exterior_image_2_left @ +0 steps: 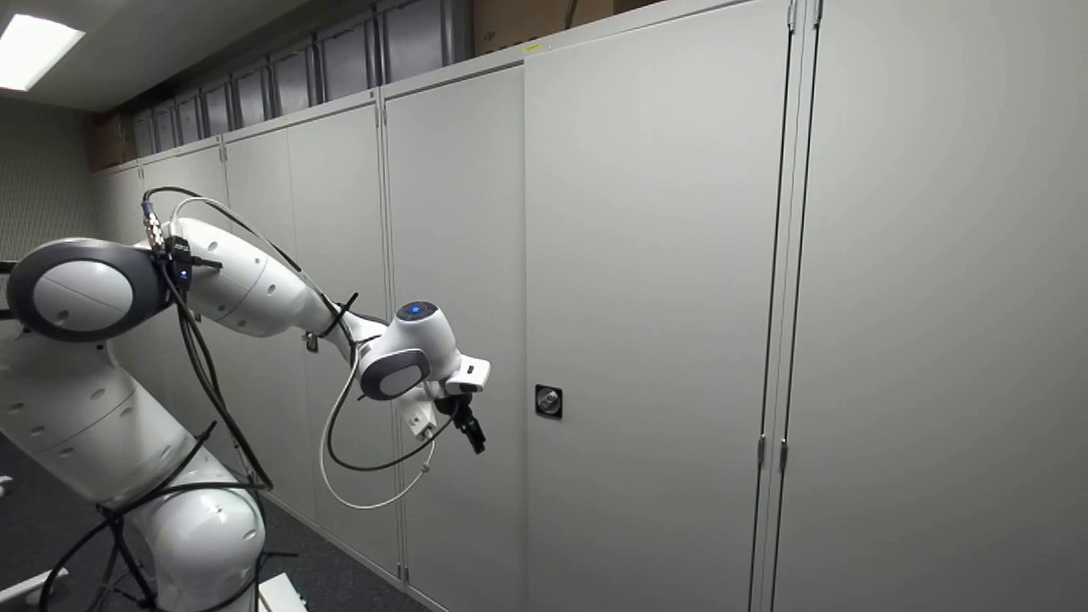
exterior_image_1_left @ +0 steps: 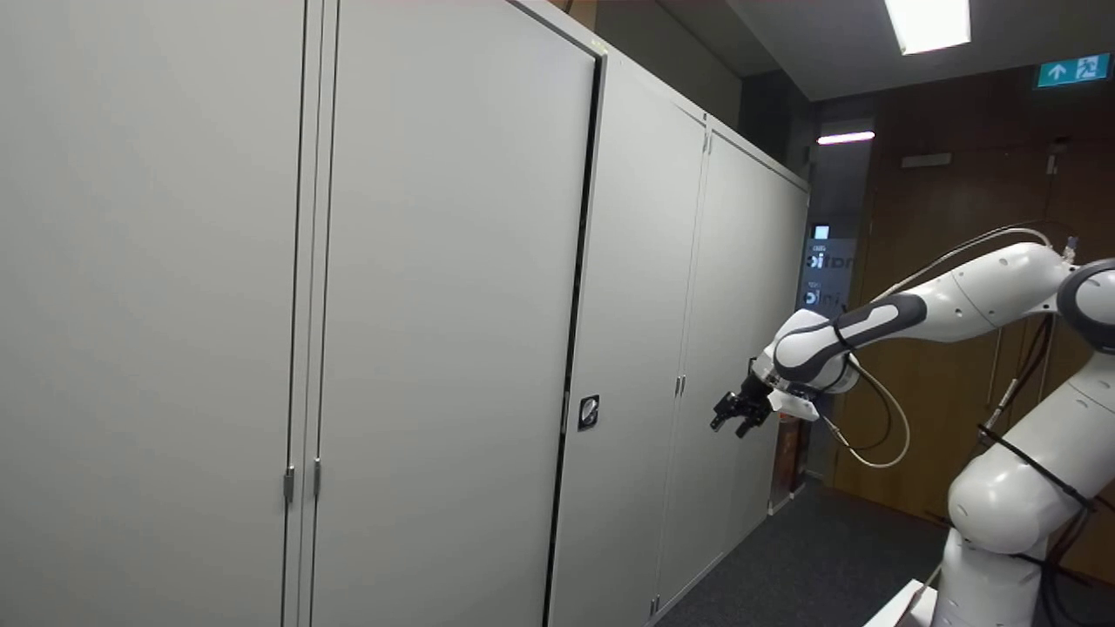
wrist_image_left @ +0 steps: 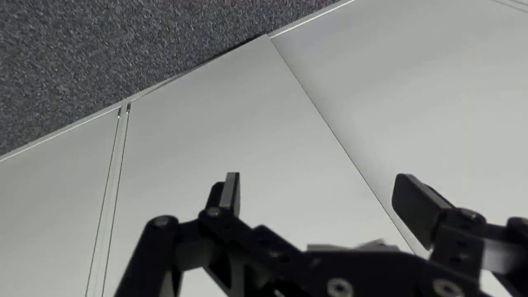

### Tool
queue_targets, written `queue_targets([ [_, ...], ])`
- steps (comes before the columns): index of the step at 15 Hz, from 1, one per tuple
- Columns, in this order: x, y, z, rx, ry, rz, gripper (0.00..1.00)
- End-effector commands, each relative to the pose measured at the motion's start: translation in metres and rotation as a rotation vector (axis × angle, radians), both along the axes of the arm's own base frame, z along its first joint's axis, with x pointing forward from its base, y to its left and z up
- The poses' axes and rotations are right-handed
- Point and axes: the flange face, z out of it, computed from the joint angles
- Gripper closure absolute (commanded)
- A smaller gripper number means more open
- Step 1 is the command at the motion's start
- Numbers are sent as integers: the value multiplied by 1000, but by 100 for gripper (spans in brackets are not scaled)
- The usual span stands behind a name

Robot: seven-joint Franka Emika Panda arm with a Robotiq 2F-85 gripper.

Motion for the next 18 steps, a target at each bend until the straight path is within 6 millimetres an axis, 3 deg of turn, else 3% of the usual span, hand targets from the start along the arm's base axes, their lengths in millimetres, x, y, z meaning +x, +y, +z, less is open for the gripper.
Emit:
queue_targets([
  [1, 6, 1, -9, -7, -85, 4, 0],
  [12, 25, 7, -19, 26, -253, -80, 0],
  [18, 25, 5, -32, 31, -190, -91, 0],
])
